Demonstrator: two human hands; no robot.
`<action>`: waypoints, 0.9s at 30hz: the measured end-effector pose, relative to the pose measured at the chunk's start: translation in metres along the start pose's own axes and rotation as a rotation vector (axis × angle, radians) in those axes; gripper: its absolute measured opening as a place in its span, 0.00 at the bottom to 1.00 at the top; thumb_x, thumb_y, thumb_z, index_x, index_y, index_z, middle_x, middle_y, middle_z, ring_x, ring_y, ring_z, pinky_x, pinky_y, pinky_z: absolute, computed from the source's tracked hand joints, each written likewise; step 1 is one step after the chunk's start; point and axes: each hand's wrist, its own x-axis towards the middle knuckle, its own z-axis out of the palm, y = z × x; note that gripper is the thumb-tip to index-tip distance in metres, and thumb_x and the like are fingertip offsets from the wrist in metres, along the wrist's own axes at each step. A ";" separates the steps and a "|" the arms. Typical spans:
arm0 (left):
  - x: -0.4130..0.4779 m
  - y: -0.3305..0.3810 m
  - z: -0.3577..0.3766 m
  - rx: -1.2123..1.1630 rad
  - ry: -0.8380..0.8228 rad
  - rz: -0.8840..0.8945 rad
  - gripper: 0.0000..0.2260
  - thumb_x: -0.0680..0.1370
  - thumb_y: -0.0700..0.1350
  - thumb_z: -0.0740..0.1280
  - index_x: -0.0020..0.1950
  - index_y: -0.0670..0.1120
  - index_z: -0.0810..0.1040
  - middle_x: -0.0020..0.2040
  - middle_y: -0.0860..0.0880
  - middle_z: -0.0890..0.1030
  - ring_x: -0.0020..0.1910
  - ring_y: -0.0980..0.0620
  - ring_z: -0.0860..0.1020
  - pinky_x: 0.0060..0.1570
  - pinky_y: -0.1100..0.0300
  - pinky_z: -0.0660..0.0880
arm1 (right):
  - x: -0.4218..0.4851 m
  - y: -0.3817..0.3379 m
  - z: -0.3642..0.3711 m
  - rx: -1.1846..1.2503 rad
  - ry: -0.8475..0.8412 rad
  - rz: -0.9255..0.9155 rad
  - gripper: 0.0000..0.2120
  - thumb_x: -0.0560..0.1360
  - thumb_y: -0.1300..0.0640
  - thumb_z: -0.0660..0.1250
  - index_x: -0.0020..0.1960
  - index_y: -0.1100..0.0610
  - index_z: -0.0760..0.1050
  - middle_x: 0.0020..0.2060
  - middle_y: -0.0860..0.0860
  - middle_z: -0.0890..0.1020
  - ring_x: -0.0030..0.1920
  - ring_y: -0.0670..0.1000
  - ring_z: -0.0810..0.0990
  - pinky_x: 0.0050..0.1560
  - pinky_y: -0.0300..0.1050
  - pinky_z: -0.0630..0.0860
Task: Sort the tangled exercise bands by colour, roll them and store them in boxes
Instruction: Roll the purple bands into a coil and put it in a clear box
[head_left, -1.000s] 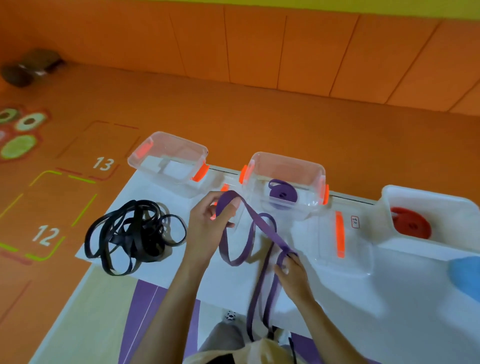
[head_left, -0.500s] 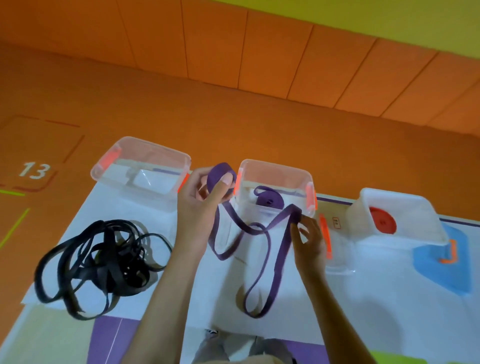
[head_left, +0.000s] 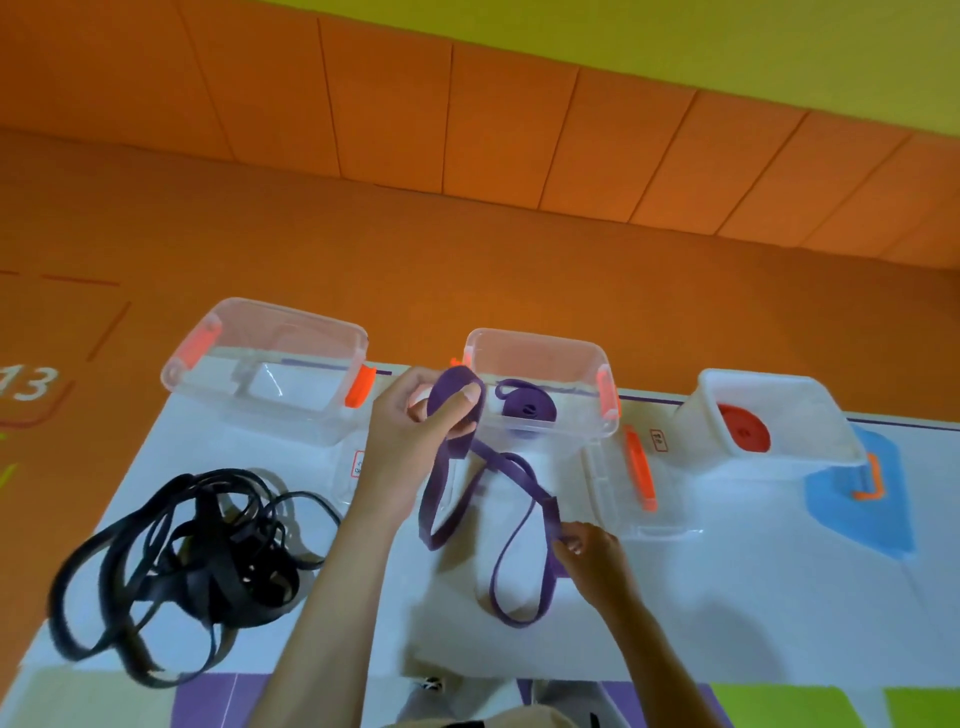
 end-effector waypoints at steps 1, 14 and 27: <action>0.001 -0.001 0.000 0.018 -0.027 -0.009 0.05 0.77 0.43 0.79 0.45 0.50 0.84 0.48 0.49 0.87 0.45 0.51 0.86 0.49 0.38 0.85 | 0.001 0.001 0.002 -0.029 -0.054 0.077 0.14 0.80 0.53 0.70 0.62 0.58 0.81 0.53 0.55 0.87 0.53 0.56 0.85 0.54 0.45 0.82; -0.015 -0.027 0.005 0.162 -0.124 0.061 0.08 0.77 0.42 0.79 0.53 0.53 0.86 0.59 0.59 0.86 0.58 0.61 0.84 0.55 0.71 0.77 | 0.028 -0.101 -0.053 0.573 0.086 -0.339 0.08 0.82 0.60 0.68 0.58 0.50 0.81 0.54 0.45 0.86 0.57 0.52 0.85 0.57 0.34 0.78; -0.008 -0.039 0.021 0.351 -0.128 0.120 0.18 0.71 0.55 0.81 0.55 0.61 0.77 0.52 0.60 0.86 0.54 0.60 0.85 0.51 0.70 0.79 | 0.005 -0.141 -0.099 0.759 0.166 -0.353 0.11 0.74 0.53 0.79 0.53 0.54 0.81 0.44 0.47 0.86 0.42 0.49 0.88 0.41 0.46 0.85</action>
